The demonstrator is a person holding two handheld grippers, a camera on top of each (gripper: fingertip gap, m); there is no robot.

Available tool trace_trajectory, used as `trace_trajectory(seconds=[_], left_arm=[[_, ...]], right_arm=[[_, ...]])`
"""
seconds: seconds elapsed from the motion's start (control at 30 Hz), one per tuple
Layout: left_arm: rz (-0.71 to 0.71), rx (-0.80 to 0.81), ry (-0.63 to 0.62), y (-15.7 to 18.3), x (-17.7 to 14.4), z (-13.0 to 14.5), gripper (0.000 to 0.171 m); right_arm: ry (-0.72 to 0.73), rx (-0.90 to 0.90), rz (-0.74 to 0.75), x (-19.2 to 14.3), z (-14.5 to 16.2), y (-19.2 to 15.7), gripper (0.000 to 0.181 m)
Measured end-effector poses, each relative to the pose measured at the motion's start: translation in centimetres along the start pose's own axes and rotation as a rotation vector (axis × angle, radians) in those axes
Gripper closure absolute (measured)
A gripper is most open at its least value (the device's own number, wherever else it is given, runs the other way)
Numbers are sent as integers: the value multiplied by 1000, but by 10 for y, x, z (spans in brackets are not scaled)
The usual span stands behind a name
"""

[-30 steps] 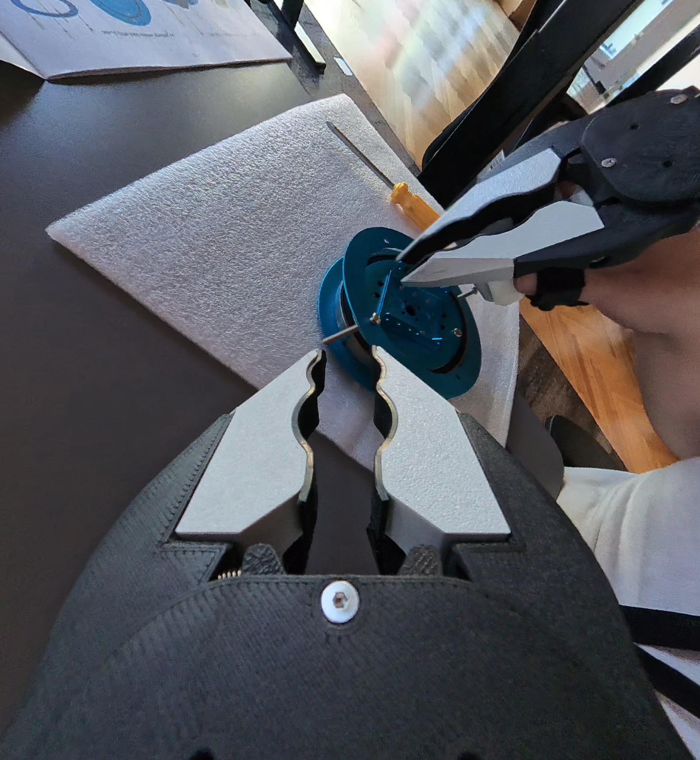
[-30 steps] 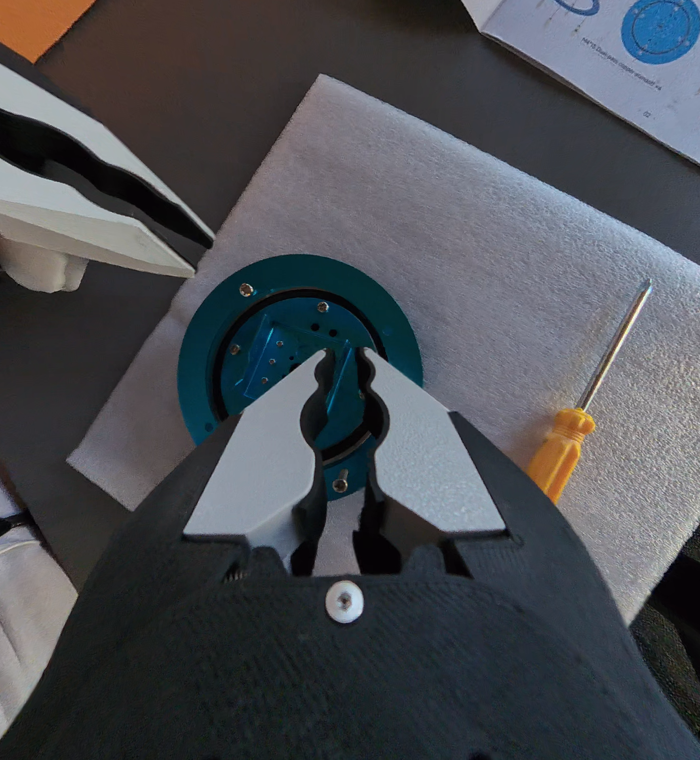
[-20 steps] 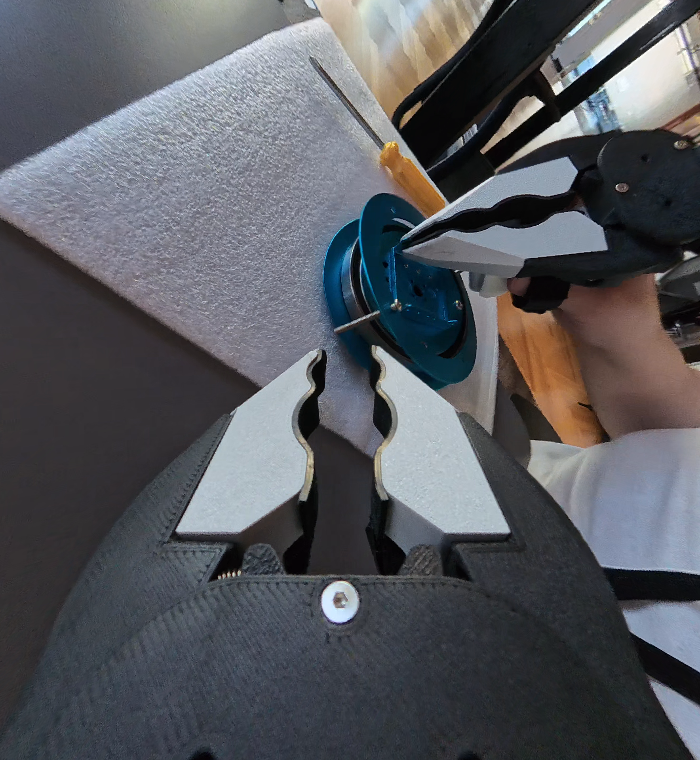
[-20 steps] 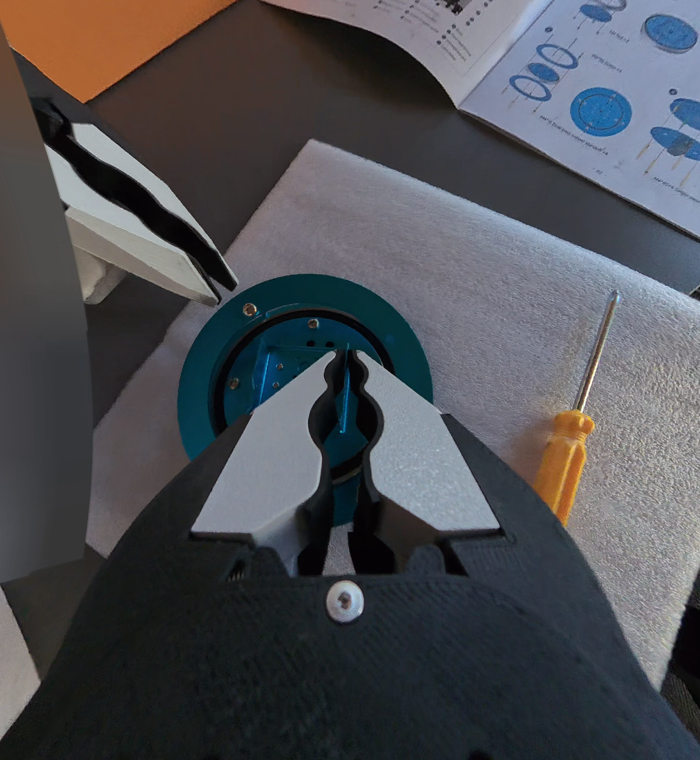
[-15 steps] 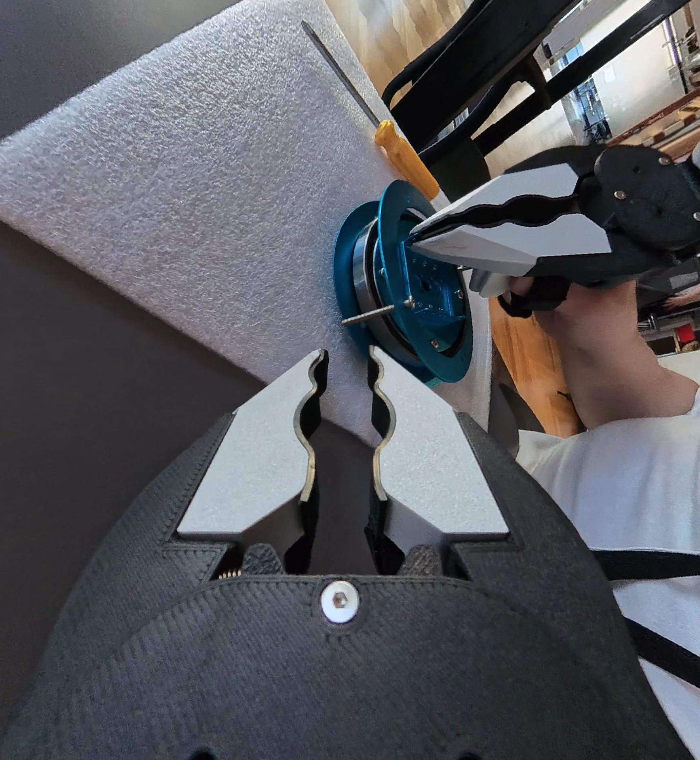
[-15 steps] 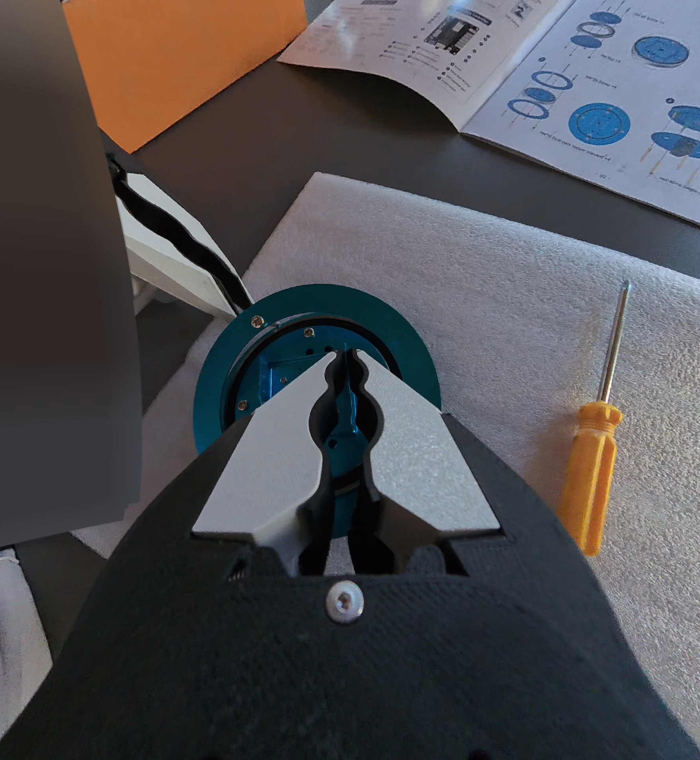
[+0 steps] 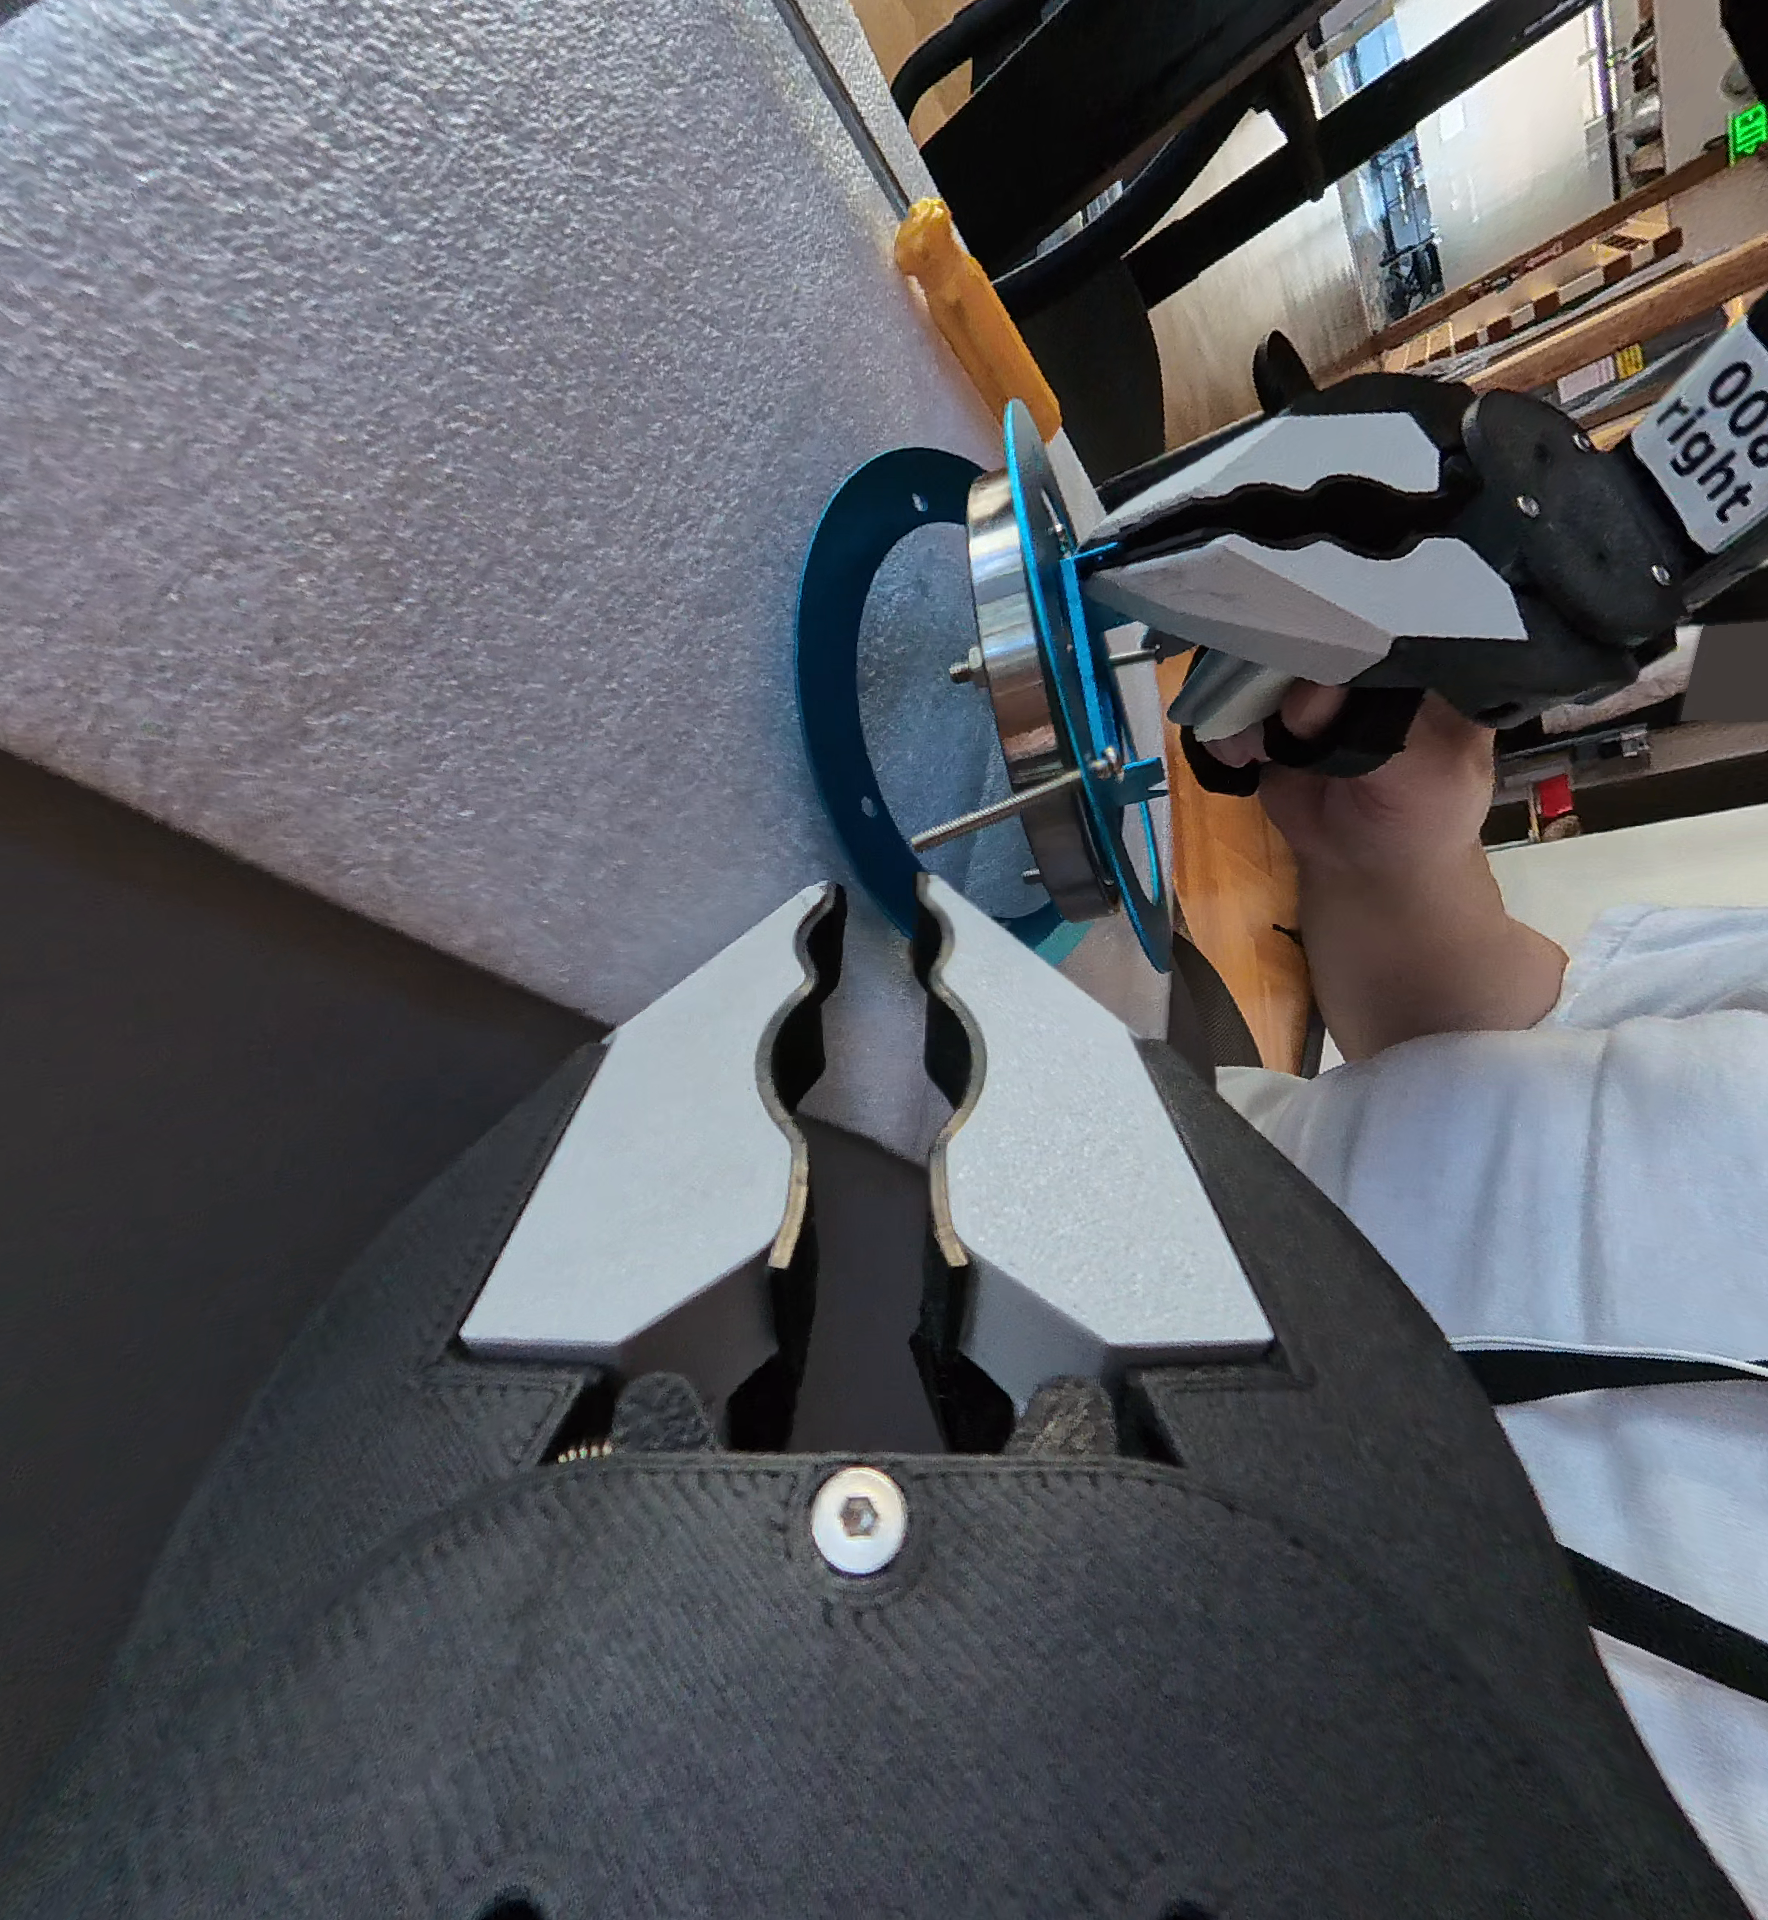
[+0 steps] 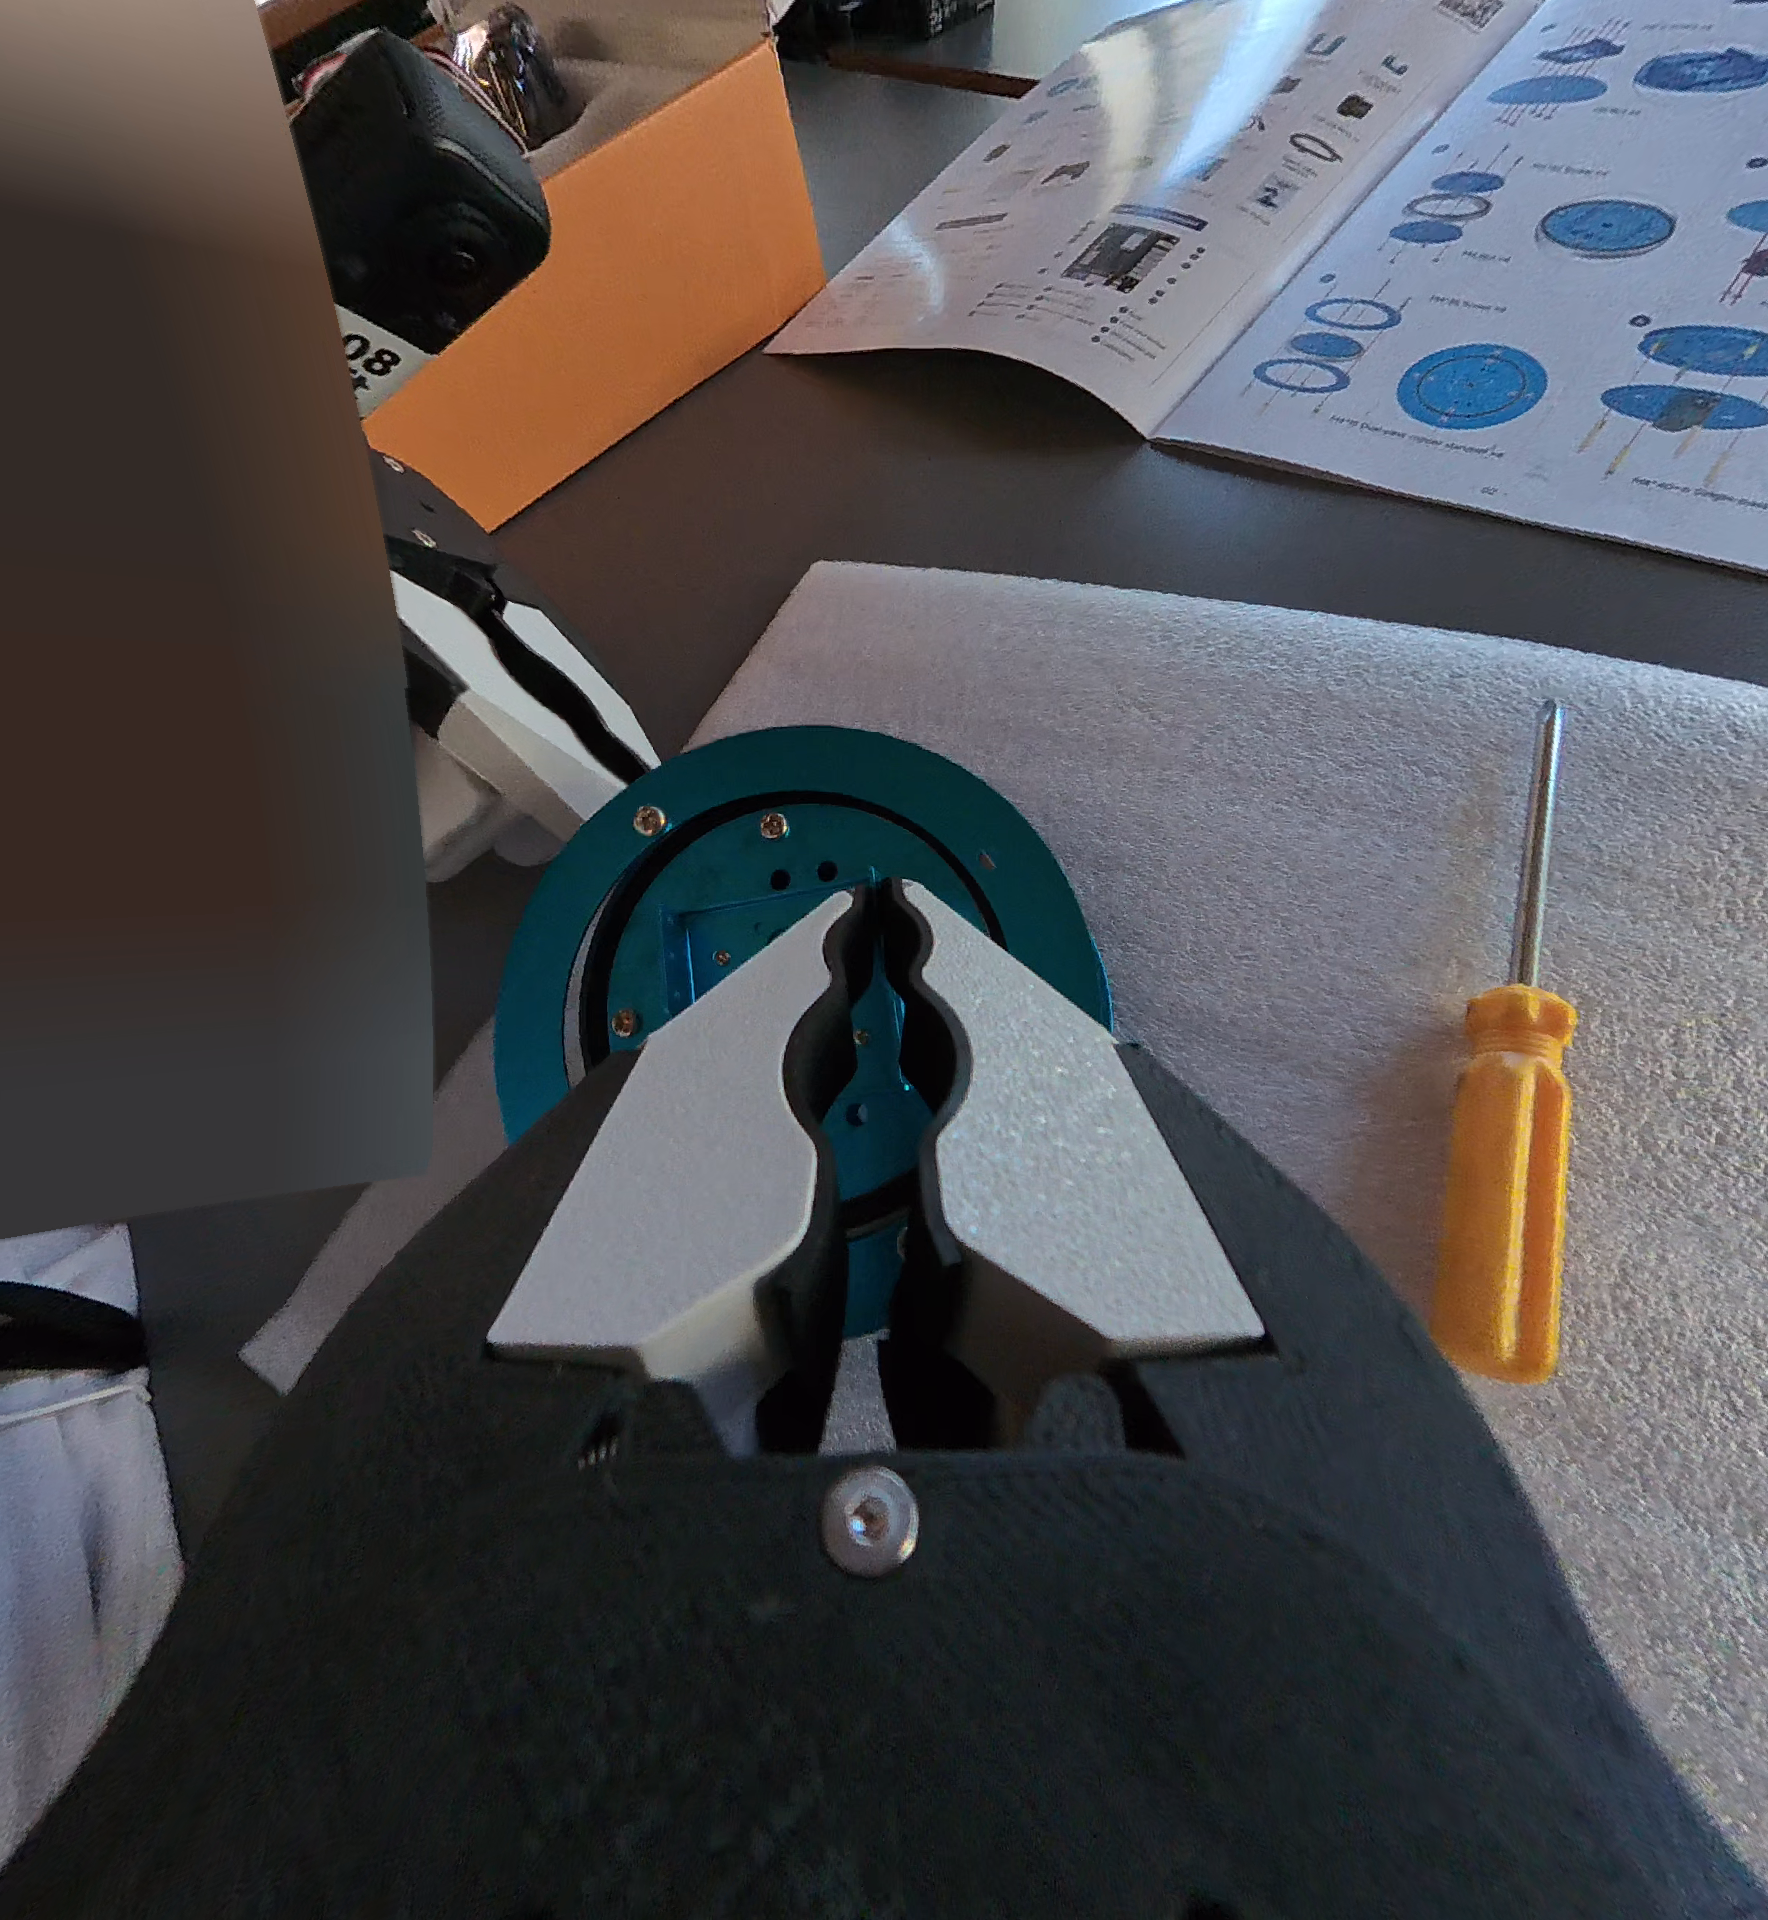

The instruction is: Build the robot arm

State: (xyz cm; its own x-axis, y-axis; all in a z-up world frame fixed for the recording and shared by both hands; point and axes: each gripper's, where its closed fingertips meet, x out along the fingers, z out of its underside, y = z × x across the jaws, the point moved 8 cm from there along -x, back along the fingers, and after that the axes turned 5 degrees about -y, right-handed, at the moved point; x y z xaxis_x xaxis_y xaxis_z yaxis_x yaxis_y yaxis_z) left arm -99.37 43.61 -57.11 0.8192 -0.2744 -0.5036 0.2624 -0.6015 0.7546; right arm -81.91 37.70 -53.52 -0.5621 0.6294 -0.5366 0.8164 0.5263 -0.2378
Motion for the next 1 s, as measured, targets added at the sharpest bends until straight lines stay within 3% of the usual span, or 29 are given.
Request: trace_trajectory(seconds=[0.43,1.0], left_arm=[[101,-100,-62,0,10,-6,158],[86,-138,-58,-4,20,-14,169]], right_arm=[[54,55,-54,-6,4,6,181],[70,142,-55,-10,7,17,181]])
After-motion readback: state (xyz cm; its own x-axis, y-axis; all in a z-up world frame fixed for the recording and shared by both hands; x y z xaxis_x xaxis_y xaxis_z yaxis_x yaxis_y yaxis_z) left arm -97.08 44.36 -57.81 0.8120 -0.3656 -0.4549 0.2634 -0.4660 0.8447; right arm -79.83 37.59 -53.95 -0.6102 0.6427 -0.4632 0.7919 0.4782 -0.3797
